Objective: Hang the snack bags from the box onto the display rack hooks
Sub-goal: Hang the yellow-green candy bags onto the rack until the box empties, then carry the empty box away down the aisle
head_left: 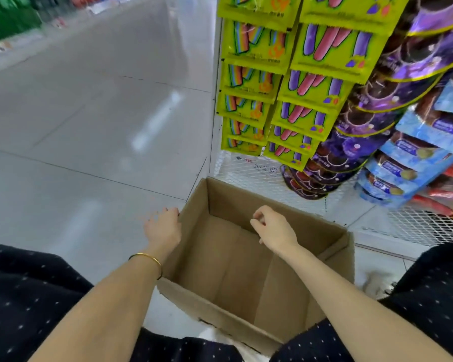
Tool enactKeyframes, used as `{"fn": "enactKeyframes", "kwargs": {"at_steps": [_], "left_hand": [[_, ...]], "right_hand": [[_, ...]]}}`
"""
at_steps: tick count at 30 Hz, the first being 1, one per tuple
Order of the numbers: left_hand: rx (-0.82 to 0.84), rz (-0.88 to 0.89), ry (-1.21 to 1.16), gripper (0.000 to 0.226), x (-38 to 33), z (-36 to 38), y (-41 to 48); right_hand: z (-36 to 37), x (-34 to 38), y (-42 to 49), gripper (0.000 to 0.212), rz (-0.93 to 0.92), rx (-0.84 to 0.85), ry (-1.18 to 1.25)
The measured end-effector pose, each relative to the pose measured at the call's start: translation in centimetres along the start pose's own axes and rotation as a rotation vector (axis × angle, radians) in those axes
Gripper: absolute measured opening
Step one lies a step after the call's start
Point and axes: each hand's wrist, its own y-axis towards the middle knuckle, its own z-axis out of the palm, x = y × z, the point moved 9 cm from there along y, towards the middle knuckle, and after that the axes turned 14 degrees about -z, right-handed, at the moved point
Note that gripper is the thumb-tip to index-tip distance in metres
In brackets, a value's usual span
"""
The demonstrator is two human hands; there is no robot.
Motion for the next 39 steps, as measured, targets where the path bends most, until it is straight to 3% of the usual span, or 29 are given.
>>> {"fn": "enactKeyframes", "kwargs": {"at_steps": [4, 7, 11, 13, 17, 22, 27, 32, 39], "left_hand": [[-0.165, -0.264, -0.055, 0.027, 7.1, -5.9, 4.6], [-0.156, -0.381, -0.174, 0.042, 11.0, -7.1, 3.0], [0.075, -0.848, -0.516, 0.089, 16.2, -2.1, -3.7], [0.233, -0.993, -0.698, 0.1, 16.4, 1.2, -5.7], [0.33, -1.026, -0.934, 0.098, 15.3, 4.7, -5.3], [0.208, -1.009, -0.829, 0.079, 18.2, 5.2, -1.9], [0.067, -0.99, -0.806, 0.057, 22.0, 3.9, 4.2], [0.24, -1.042, -0.758, 0.036, 23.2, 4.1, 6.8], [0.318, -0.9, -0.924, 0.053, 26.4, -10.7, 11.8]], "right_hand": [[1.2, 0.6, 0.9, 0.017, -0.056, 0.025, -0.017], [1.9, 1.5, 2.3, 0.023, -0.093, 0.035, -0.067], [2.7, 4.4, 5.0, 0.038, -0.198, 0.034, -0.171], [2.8, 6.0, 6.3, 0.044, -0.244, 0.031, -0.264], [3.7, 8.8, 9.3, 0.05, -0.368, 0.042, -0.366], [6.7, 10.7, 14.9, 0.042, -0.422, 0.145, -0.349], [12.3, 9.9, 21.6, 0.05, -0.212, 0.415, -0.176], [14.8, 10.9, 23.8, 0.034, -0.154, 0.429, -0.208], [6.9, 22.0, 24.7, 0.03, -0.076, 0.302, -0.184]]}}
